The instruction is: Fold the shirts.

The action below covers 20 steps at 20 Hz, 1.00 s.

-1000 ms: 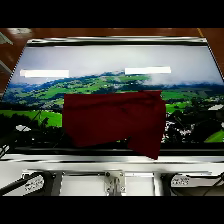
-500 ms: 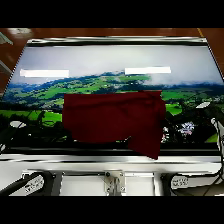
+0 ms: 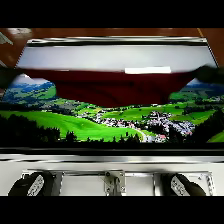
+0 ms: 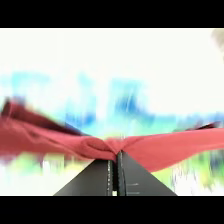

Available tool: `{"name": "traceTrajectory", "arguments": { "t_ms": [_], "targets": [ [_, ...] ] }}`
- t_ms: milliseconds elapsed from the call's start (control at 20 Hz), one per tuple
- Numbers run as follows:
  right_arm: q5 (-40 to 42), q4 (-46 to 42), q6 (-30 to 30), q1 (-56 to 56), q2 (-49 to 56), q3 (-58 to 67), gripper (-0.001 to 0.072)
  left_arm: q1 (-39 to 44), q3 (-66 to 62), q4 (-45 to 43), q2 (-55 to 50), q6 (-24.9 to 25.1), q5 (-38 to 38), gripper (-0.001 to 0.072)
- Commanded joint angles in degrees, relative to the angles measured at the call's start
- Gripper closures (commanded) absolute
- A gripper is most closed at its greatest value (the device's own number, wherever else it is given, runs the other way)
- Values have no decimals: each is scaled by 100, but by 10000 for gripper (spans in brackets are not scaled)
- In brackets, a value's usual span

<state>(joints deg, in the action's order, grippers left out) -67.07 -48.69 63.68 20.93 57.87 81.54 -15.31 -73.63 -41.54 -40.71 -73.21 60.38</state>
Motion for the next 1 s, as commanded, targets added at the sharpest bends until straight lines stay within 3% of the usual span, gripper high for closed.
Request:
{"name": "traceTrajectory", "arguments": {
  "t_ms": [0, 150, 350, 500, 750, 950],
  "targets": [
    [1064, -291, 581, -4, -1412, 1117, 650, -2, -2221, -1480, 778, -940, -83, 662],
    [549, -1246, 1294, -2, -2159, 1707, 651, -2, -3392, -2599, 992, -1585, 688, 662],
    [-173, -2345, 1707, -4, -2651, 2299, 650, -2, -3985, -2903, 1010, -1777, 2253, 662],
    [-1285, -2688, 1733, -4, -2647, 2487, 650, -4, -3873, -2949, 896, -1740, 3200, 662],
    [-2962, -2752, 1681, -4, -1969, 2371, 651, -2, -2411, -3053, 857, -1416, 3543, 661],
    [-3451, -2684, 1606, -4, -1213, 1263, 652, -2, -564, -3067, 485, -1128, 2962, 662]
  ]
}}
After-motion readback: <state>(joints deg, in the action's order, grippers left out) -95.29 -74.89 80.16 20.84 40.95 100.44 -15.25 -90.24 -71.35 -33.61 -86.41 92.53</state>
